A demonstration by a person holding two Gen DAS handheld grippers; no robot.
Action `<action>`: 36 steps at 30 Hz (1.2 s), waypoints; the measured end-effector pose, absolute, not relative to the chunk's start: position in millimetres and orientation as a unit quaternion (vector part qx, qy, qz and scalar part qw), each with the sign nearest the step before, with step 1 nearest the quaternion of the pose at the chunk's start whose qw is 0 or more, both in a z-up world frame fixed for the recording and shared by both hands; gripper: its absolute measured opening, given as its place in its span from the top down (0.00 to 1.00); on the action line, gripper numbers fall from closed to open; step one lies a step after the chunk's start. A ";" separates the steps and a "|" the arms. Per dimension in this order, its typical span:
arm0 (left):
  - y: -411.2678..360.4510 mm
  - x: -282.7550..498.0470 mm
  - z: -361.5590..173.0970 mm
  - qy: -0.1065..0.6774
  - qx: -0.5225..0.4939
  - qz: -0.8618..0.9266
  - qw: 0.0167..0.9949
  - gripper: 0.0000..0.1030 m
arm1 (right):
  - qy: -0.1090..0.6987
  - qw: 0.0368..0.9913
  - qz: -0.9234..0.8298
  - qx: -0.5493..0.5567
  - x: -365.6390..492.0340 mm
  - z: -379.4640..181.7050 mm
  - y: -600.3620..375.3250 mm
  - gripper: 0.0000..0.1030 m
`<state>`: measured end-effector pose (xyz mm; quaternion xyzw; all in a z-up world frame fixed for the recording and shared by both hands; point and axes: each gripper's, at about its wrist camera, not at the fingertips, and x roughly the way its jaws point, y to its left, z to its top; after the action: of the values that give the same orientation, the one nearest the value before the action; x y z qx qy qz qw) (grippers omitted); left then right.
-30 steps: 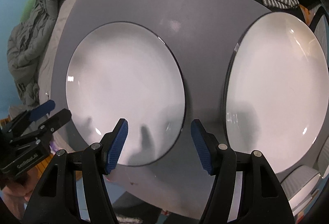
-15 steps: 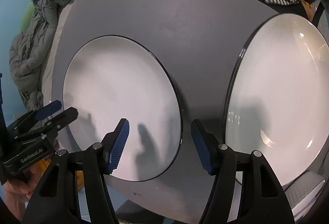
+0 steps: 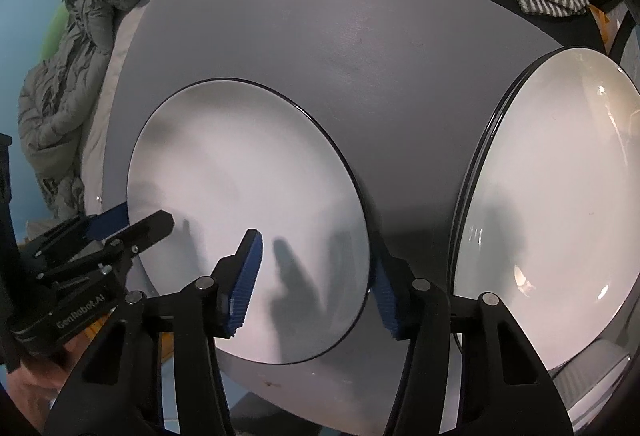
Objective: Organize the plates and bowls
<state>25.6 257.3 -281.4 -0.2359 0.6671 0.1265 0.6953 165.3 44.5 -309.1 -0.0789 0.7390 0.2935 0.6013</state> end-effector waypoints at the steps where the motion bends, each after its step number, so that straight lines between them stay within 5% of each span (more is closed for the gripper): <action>1: 258.4 25.5 -281.5 0.668 -0.239 0.125 0.693 0.71 | 0.739 0.602 0.291 -0.080 165.9 -309.3 43.9 0.53; 9: 257.5 22.5 -281.9 0.674 -0.222 0.125 0.694 0.84 | 0.741 0.606 0.282 -0.066 167.9 -311.2 38.8 0.64; 16: 256.6 19.4 -281.2 0.669 -0.220 0.132 0.697 0.87 | 0.736 0.619 0.265 -0.073 169.5 -311.4 31.1 0.86; 36: 239.4 17.0 -287.1 0.682 -0.199 0.140 0.690 0.86 | 0.733 0.615 0.273 -0.102 158.3 -303.3 35.6 0.88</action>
<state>17.0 239.4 -287.1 -0.1991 0.6817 0.1396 0.6900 158.3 35.6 -303.3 -0.1018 0.7332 0.2725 0.6147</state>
